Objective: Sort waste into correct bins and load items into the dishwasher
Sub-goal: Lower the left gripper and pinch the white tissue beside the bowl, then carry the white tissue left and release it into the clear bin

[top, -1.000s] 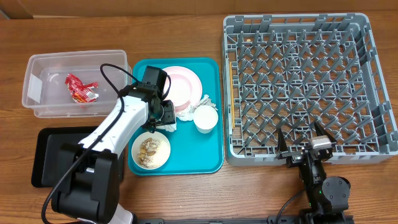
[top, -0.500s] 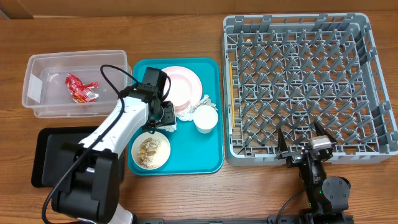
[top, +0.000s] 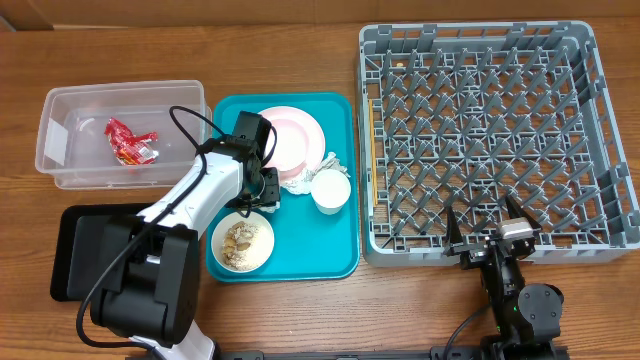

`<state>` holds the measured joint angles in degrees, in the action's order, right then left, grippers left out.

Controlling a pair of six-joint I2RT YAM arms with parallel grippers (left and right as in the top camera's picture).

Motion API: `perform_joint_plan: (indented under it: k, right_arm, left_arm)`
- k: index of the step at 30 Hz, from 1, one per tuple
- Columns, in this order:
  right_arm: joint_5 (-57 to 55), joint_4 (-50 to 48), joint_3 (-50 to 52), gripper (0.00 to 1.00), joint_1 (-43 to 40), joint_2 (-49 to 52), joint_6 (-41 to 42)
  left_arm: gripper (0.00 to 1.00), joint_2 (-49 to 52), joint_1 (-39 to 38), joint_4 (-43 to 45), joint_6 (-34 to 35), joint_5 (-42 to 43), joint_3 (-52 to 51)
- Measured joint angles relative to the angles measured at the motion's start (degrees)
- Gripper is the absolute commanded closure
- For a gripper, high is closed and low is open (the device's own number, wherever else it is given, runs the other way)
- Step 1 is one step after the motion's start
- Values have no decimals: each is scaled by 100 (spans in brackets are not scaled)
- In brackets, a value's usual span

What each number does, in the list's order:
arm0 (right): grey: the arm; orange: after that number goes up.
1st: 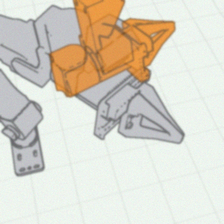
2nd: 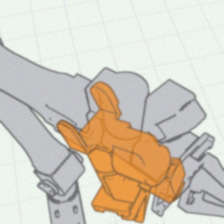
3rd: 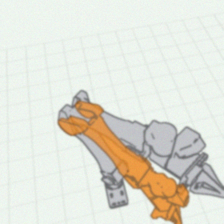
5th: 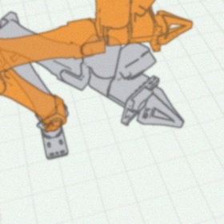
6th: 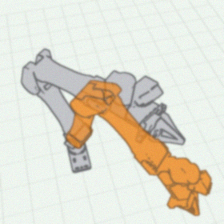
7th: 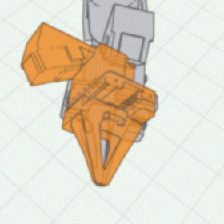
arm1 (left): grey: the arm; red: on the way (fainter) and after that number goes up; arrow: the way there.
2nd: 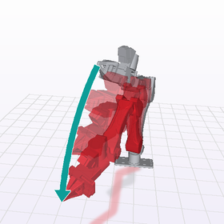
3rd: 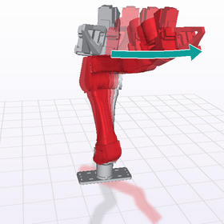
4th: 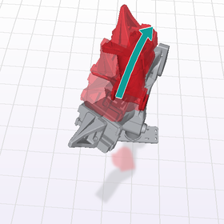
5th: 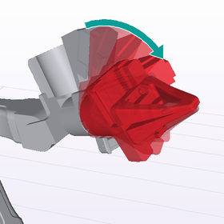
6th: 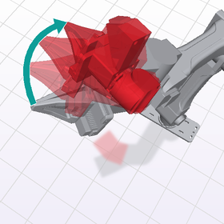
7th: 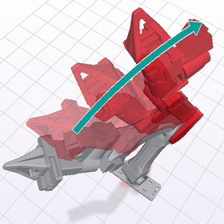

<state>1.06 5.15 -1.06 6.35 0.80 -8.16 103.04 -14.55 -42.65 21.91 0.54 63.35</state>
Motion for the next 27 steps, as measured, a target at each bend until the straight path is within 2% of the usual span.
perform_joint_plan:
  k: [1,2,6,10,14,19,24,27]
  right_arm:
    - [-2,2,0,0,2,0,-2]
    - [0,2,0,0,2,0,-7]
    - [0,0,0,0,0,0,-4]
    - [-2,4,0,0,2,0,-4]
    - [-2,2,0,0,0,-2,-2]
    - [-2,0,0,0,2,-2,-4]
    - [-2,-2,0,0,2,0,-2]
    - [-2,0,0,0,0,0,0]
  left_arm:
    - [78,0,0,-2,0,-2,0]
    - [96,0,0,-17,7,-24,-2]
    - [96,0,0,-199,-52,-98,9]
    - [96,2,0,-890,-111,-142,341]
    - [96,2,0,-1493,-114,-170,1263]
    - [96,4,0,-2166,-136,-341,2924]
    - [96,-2,24,-2367,-149,-723,3816]
    - [96,-2,138,-2284,-153,-868,3917]
